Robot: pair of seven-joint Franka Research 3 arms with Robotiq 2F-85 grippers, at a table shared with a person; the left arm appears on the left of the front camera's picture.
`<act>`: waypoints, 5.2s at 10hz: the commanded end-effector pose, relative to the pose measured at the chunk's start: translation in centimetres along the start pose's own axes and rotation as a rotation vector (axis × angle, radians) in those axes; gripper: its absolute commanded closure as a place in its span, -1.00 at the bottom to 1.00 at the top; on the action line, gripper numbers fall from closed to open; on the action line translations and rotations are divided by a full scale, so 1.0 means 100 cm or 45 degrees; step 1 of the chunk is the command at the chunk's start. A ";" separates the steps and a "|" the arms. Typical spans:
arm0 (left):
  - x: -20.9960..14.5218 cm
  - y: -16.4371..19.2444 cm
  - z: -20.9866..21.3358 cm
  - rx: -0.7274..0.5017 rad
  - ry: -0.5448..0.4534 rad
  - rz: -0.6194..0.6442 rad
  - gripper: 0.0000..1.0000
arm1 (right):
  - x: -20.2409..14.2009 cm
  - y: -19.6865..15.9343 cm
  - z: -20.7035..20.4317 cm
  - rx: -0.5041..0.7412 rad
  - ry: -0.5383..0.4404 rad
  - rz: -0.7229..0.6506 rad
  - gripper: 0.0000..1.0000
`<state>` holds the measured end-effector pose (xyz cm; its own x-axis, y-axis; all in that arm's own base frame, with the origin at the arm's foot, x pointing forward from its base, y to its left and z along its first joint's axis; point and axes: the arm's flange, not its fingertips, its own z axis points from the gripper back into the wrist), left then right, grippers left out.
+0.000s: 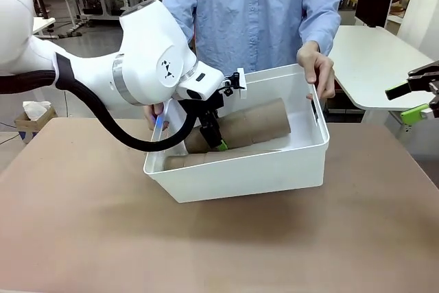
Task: Stack the cups and store them in the basket.
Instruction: Place the stack of Reusable plastic cups into the Pantry Basket.
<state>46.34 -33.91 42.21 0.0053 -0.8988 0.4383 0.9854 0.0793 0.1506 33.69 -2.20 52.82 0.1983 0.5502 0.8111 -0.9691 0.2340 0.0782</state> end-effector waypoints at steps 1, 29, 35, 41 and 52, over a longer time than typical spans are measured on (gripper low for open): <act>-0.002 -0.004 0.010 -0.005 -0.044 -0.009 -1.00 | 0.003 -0.001 0.001 0.005 -0.026 -0.001 -1.00; -0.264 -0.027 0.281 -0.199 -0.688 0.055 -1.00 | 0.003 -0.001 0.001 0.005 -0.026 -0.001 -1.00; -0.264 -0.027 0.281 -0.199 -0.688 0.055 -1.00 | 0.003 -0.001 0.001 0.005 -0.026 -0.001 -1.00; -0.264 -0.027 0.281 -0.199 -0.688 0.055 -1.00 | 0.003 -0.001 0.001 0.005 -0.026 -0.001 -1.00; -0.264 -0.027 0.281 -0.199 -0.688 0.055 -1.00 | 0.003 -0.001 0.001 0.005 -0.026 -0.001 -1.00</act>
<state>38.74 1.64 54.86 0.0051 -0.5394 0.8420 0.9998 0.0185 0.0058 33.69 -2.19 52.80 0.1995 0.5515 0.8099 -0.9689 0.2346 0.0789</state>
